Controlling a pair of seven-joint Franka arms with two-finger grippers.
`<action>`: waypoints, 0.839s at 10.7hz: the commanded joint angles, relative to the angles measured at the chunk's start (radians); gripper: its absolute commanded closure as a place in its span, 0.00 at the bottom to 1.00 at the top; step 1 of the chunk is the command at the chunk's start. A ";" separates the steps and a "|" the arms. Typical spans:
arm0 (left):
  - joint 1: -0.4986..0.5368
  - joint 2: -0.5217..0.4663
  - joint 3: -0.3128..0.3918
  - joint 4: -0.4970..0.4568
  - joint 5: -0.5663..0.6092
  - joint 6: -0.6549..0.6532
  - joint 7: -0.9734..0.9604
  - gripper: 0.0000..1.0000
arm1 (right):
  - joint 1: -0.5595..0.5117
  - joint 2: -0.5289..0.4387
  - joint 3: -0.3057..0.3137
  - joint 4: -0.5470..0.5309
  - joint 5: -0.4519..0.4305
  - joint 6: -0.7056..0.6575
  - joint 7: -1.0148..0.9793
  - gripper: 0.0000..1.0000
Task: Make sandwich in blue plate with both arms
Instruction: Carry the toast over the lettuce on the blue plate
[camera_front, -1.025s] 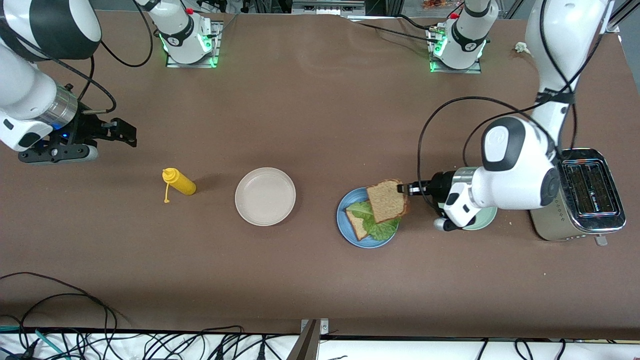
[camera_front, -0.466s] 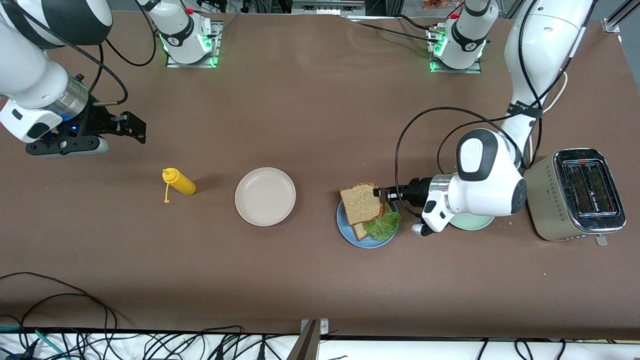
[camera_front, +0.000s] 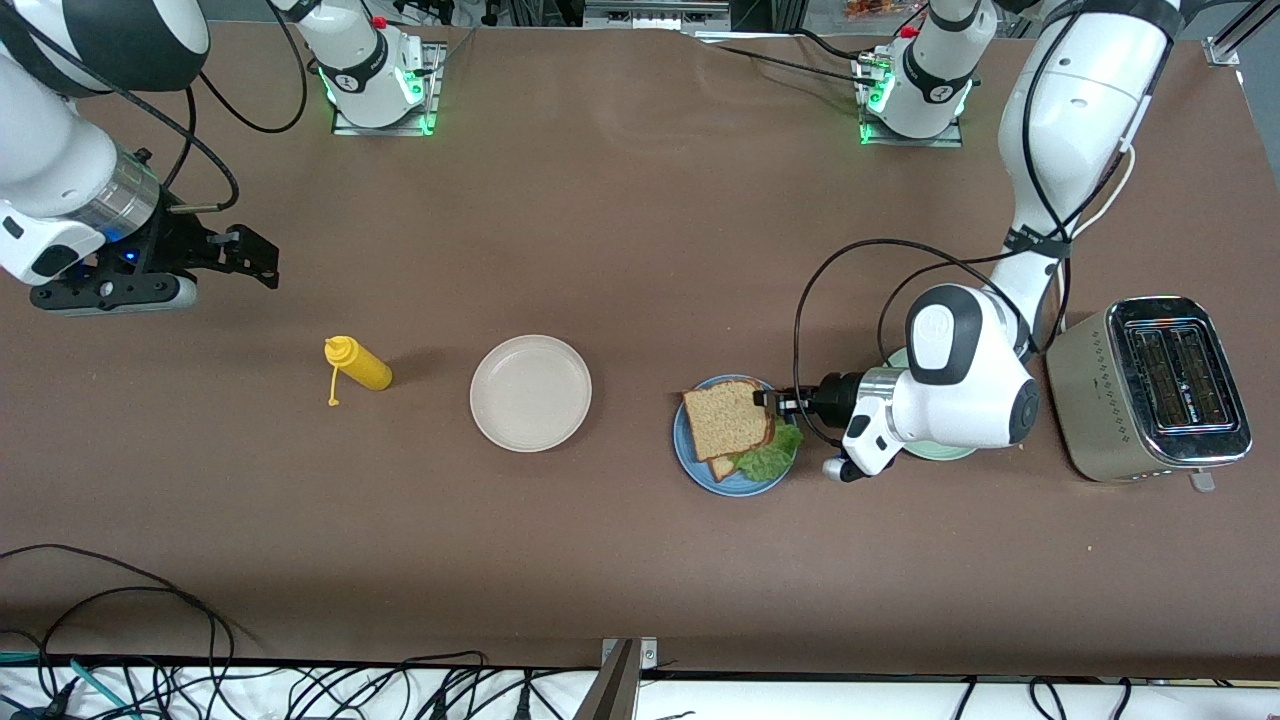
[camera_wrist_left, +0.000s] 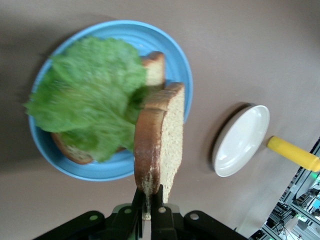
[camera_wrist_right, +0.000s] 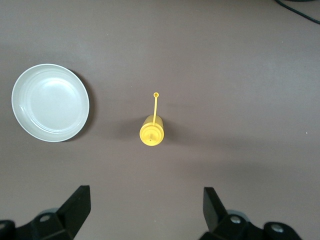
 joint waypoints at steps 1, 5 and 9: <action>-0.011 0.039 0.033 0.031 -0.028 0.014 0.070 1.00 | -0.002 0.010 0.018 0.018 -0.013 -0.021 0.006 0.00; -0.007 0.050 0.069 0.022 -0.028 0.014 0.148 0.63 | 0.002 0.010 0.015 0.017 -0.009 -0.022 0.014 0.00; -0.002 0.059 0.082 0.017 -0.028 0.014 0.150 0.22 | -0.005 0.009 0.012 0.018 -0.003 -0.030 0.018 0.00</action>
